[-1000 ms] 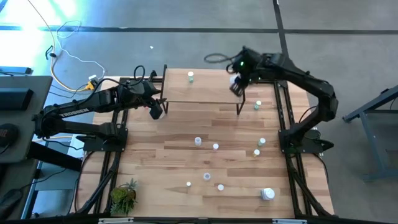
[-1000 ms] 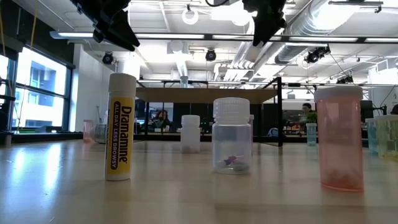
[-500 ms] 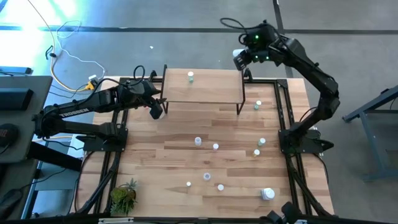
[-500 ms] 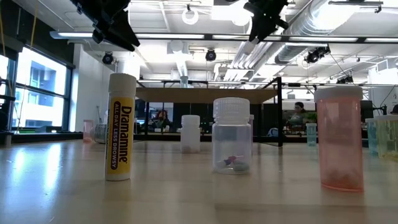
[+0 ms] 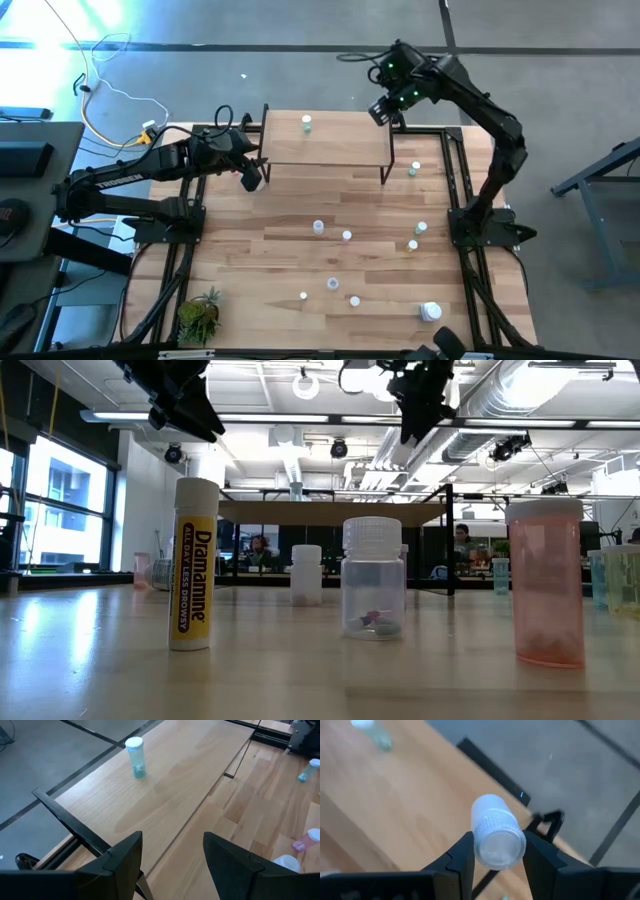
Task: Pick and place medicine bottles onto shelf by color
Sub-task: Put the white pill bottle on the shelf
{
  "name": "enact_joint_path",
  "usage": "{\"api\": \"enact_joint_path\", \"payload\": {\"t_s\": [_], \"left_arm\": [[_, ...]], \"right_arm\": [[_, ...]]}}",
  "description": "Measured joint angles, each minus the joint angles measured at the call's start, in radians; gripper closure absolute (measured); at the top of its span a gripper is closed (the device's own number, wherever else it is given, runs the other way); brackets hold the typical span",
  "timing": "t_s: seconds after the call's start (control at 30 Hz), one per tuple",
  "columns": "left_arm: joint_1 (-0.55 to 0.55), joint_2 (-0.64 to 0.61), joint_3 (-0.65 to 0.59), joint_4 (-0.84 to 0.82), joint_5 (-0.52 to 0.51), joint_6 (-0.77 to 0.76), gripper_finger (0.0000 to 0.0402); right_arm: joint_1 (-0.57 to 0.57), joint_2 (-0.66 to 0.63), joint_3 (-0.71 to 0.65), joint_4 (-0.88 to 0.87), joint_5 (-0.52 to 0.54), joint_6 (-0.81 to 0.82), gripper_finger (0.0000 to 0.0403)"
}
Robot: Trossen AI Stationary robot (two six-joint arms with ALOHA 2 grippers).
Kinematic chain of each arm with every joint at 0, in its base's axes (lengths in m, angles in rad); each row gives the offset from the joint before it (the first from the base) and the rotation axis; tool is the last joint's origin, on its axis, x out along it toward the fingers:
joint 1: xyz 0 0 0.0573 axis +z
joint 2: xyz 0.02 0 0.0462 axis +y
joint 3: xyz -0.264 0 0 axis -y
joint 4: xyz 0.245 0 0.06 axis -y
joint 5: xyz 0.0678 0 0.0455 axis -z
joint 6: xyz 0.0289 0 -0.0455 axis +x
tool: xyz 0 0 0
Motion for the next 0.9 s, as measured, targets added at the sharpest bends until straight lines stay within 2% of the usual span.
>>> {"api": "enact_joint_path", "payload": {"t_s": [0.27, 0.5, 0.9], "left_arm": [[0.000, 0.000, 0.000, -0.003, 0.000, 0.000, 0.0203], [0.000, 0.000, 0.000, -0.003, 0.000, 0.000, 0.0203], [0.000, 0.000, 0.000, -0.003, 0.000, 0.000, 0.0203]], "right_arm": [[0.028, 0.074, -0.002, -0.146, -0.021, 0.009, 0.0284], [0.070, 0.137, -0.003, -0.189, -0.022, -0.017, 0.0284], [0.076, 0.199, -0.004, -0.212, -0.027, -0.049, 0.0284]]}}
